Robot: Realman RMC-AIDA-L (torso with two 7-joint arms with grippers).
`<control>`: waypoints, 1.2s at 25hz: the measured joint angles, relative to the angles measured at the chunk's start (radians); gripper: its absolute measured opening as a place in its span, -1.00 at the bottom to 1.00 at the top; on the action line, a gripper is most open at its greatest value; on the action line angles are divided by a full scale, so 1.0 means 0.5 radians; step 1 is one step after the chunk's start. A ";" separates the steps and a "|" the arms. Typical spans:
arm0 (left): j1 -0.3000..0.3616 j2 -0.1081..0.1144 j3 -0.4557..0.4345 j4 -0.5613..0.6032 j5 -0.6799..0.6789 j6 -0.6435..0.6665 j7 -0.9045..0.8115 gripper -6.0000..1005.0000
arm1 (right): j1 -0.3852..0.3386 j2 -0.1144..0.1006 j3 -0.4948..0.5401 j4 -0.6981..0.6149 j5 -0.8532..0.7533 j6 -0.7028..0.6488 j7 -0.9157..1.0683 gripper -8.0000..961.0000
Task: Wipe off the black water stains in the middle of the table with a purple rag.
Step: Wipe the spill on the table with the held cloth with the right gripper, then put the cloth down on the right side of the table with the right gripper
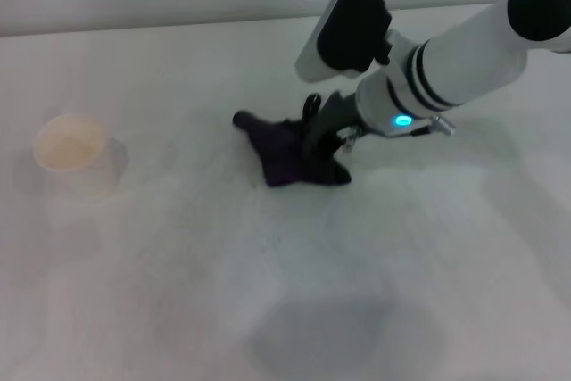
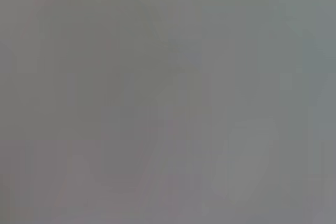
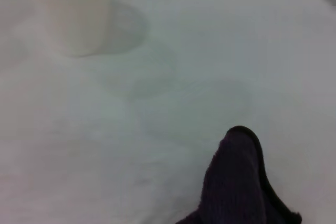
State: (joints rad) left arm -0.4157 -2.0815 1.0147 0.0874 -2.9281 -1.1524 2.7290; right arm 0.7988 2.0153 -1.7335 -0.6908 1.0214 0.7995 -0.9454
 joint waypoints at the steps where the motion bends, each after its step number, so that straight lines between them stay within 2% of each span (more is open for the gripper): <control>1: 0.000 0.000 -0.015 0.000 0.000 0.002 0.001 0.75 | -0.001 -0.004 0.021 0.005 -0.015 -0.022 0.006 -0.78; 4: 0.005 -0.001 -0.039 0.000 -0.001 0.000 0.005 0.75 | -0.023 -0.007 0.150 0.015 -0.136 -0.051 0.012 -0.77; 7: 0.008 0.000 -0.040 0.000 -0.001 -0.004 0.004 0.75 | -0.080 -0.004 0.364 0.000 -0.292 -0.025 0.014 -0.76; 9: 0.009 0.002 -0.040 0.000 -0.001 -0.005 0.004 0.75 | -0.103 -0.009 0.422 -0.020 -0.300 0.003 0.012 -0.75; 11: 0.011 0.003 -0.039 0.000 -0.001 -0.006 0.004 0.74 | -0.162 -0.022 0.560 -0.094 -0.318 0.087 0.001 -0.75; 12: 0.011 0.004 -0.039 0.000 -0.001 -0.006 0.005 0.74 | -0.239 -0.031 0.699 -0.207 -0.341 0.222 -0.004 -0.74; 13: 0.010 0.005 -0.039 0.000 -0.001 -0.006 0.006 0.75 | -0.239 -0.031 0.699 -0.207 -0.341 0.222 -0.004 -0.74; 16: 0.005 0.006 -0.038 0.000 0.000 -0.006 0.009 0.75 | -0.358 -0.035 0.835 -0.395 -0.367 0.443 -0.004 -0.73; 21: 0.000 0.006 -0.038 0.000 0.000 -0.006 0.010 0.75 | -0.469 -0.012 0.863 -0.561 -0.373 0.639 0.008 -0.71; 27: -0.001 0.006 -0.038 0.000 0.002 -0.005 0.011 0.75 | -0.371 0.003 0.847 -0.307 -0.360 0.575 0.010 -0.69; 30: 0.000 0.006 -0.038 0.000 0.003 -0.005 0.011 0.75 | -0.353 0.005 0.845 -0.274 -0.357 0.563 -0.013 -0.68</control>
State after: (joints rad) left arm -0.4158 -2.0785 0.9956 0.0873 -2.9267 -1.1550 2.7347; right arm 0.6221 2.0178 -1.3112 -0.8277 0.8428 1.0810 -0.9519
